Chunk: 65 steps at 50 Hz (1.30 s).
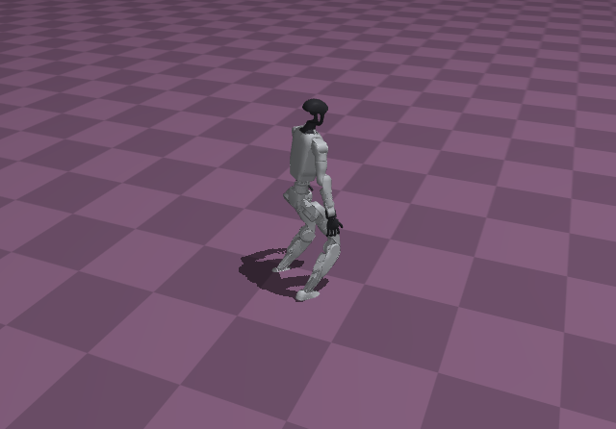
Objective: Sport exercise
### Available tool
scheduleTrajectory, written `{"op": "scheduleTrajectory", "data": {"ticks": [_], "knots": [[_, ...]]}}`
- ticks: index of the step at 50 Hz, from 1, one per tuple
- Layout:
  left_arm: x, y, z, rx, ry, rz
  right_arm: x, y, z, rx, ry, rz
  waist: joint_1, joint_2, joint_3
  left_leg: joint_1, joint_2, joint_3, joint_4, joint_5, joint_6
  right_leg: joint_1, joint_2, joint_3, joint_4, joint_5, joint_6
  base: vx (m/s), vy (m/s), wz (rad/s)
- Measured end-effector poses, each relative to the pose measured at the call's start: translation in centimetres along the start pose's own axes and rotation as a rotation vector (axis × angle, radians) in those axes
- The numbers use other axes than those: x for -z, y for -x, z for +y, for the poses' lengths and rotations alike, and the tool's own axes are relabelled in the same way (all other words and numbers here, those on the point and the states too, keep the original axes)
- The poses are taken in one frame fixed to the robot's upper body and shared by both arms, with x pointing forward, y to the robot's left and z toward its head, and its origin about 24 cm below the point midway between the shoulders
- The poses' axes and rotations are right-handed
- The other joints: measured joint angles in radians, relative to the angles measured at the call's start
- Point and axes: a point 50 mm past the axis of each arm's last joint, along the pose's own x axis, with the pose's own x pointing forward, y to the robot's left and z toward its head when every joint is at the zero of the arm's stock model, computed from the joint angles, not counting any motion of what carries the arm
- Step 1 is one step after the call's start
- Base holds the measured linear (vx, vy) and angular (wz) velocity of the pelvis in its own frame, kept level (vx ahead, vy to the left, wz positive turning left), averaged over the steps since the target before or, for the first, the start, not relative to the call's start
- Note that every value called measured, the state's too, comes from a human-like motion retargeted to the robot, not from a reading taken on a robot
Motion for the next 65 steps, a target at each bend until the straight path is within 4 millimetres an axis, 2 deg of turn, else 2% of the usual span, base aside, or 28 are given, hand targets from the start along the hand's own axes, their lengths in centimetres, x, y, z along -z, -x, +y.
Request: {"op": "scheduleTrajectory", "data": {"ticks": [5,8,12,14,17,20,23,25,28,30,32,35,38,42,45,50,58,65], "knots": [[0.8,0.1,0.1,-0.018,0.005,0.020,-1.1,-0.2,1.0,-0.018,0.048,-0.030,0.053,-0.019,0.009,0.022,0.047,-0.066,0.028,-0.031,-0.051,0.074,0.020,-0.087,-0.032,-0.094,-0.032,0.01,-0.35,0.58],[1.5,0.1,-0.1,-0.005,-0.007,0.038,-1.8,-0.2,1.4,-0.037,0.090,-0.045,0.100,-0.004,0.018,0.018,0.129,-0.075,0.073,-0.038,-0.083,0.126,0.067,-0.154,-0.081,-0.129,-0.063,-0.03,-0.30,0.26],[2.1,0.1,-0.6,0.027,-0.029,0.044,-2.3,-0.2,1.3,-0.047,0.117,-0.044,0.153,0.003,0.033,-0.048,0.323,0.074,0.190,0.010,-0.003,0.182,0.096,-0.232,-0.139,-0.152,-0.093,-0.06,-0.23,0.54],[2.2,0.1,-0.9,0.047,-0.042,0.043,-2.3,-0.2,1.0,-0.043,0.125,-0.037,0.186,0.012,0.037,-0.068,0.341,0.103,0.237,0.003,0.006,0.198,0.117,-0.253,-0.169,-0.146,-0.104,-0.06,-0.19,0.26],[2.2,0.1,-1.2,0.075,-0.070,0.042,-2.1,-0.1,0.3,-0.029,0.137,-0.020,0.227,0.027,0.040,-0.081,0.289,0.135,0.283,-0.026,0.003,0.215,0.142,-0.271,-0.209,-0.127,-0.111,-0.04,-0.16,0.15],[2.2,0.1,-1.2,0.087,-0.101,0.046,-1.8,0.0,-0.3,-0.017,0.162,-0.001,0.251,0.039,0.040,-0.069,0.171,0.158,0.256,-0.052,-0.008,0.229,0.155,-0.278,-0.233,-0.104,-0.104,-0.02,-0.13,0.08],[2.3,0.2,-0.8,0.069,-0.106,0.056,-1.6,0.0,-0.2,-0.015,0.188,0.009,0.247,0.039,0.045,-0.040,0.070,0.170,0.177,-0.049,0.013,0.234,0.157,-0.278,-0.226,-0.094,-0.082,0.01,-0.11,0.05],[2.5,0.3,-0.4,0.048,-0.103,0.066,-1.5,-0.1,0.0,-0.020,0.202,0.010,0.232,0.027,0.049,-0.021,0.032,0.183,0.135,-0.045,0.044,0.224,0.148,-0.275,-0.192,-0.094,-0.059,0.02,-0.09,0.12],[2.4,0.3,0.4,0.013,-0.109,0.065,-1.1,-0.1,0.7,-0.044,0.205,0.011,0.180,-0.017,0.063,-0.003,-0.008,0.212,0.105,-0.059,0.108,0.171,0.134,-0.206,-0.080,-0.070,0.035,0.03,-0.08,0.43],[1.9,0.3,0.9,-0.005,-0.113,0.054,-0.7,-0.2,1.2,-0.065,0.196,0.019,0.150,-0.040,0.070,-0.003,-0.029,0.215,0.096,-0.064,0.129,0.120,0.100,-0.188,0.008,-0.072,0.073,0.05,-0.10,0.35],[1.1,0.3,1.2,-0.020,-0.116,0.034,-0.2,-0.2,1.5,-0.080,0.186,0.032,0.125,-0.054,0.065,-0.009,-0.038,0.215,0.073,-0.063,0.134,0.073,0.022,-0.202,0.070,-0.103,0.051,0.07,-0.11,0.26],[-0.2,0.2,1.4,-0.031,-0.109,-0.003,0.8,-0.2,1.8,-0.089,0.172,0.063,0.087,-0.058,0.052,-0.013,-0.045,0.195,0.029,-0.050,0.128,0.029,-0.053,-0.182,0.081,-0.098,0.031,0.09,-0.13,0.42],[-1.5,0.1,1.1,-0.026,-0.094,-0.046,1.9,-0.1,1.7,-0.087,0.158,0.097,0.067,-0.046,0.035,-0.006,-0.034,0.158,-0.012,-0.034,0.112,0.021,-0.067,-0.138,0.002,-0.087,0.008,0.09,-0.15,0.40],[-2.9,0.1,0.6,-0.011,-0.068,-0.093,2.9,0.1,1.3,-0.077,0.132,0.126,0.068,-0.033,0.022,0.017,-0.014,0.110,-0.042,-0.024,0.091,0.058,-0.035,-0.096,-0.108,-0.068,-0.003,0.06,-0.18,0.28],[-3.4,0.0,0.3,-0.007,-0.049,-0.112,3.1,0.1,1.2,-0.071,0.118,0.127,0.086,-0.027,0.025,0.032,0.014,0.084,-0.033,-0.035,0.073,0.107,-0.004,-0.106,-0.163,-0.087,-0.009,0.02,-0.20,0.10],[-3.2,-0.1,-0.2,-0.006,-0.047,-0.108,2.1,0.0,1.1,-0.059,0.121,0.095,0.130,0.004,0.046,0.037,0.101,0.054,0.038,-0.074,0.032,0.178,0.072,-0.160,-0.230,-0.112,-0.040,0.00,-0.19,-0.05],[-0.8,-0.1,-1.1,0.024,-0.094,-0.043,-0.4,0.0,0.2,-0.030,0.143,0.028,0.188,0.085,0.089,0.014,0.271,0.013,0.176,-0.079,-0.048,0.269,0.210,-0.222,-0.324,-0.099,-0.092,-0.01,-0.14,-0.05],[1.4,0.0,-1.5,0.059,-0.155,0.016,-0.7,0.0,-0.3,-0.022,0.194,0.025,0.198,0.120,0.092,-0.025,0.446,0.028,0.187,-0.063,-0.008,0.328,0.241,-0.257,-0.382,-0.087,-0.097,0.01,-0.03,0.08]]}}
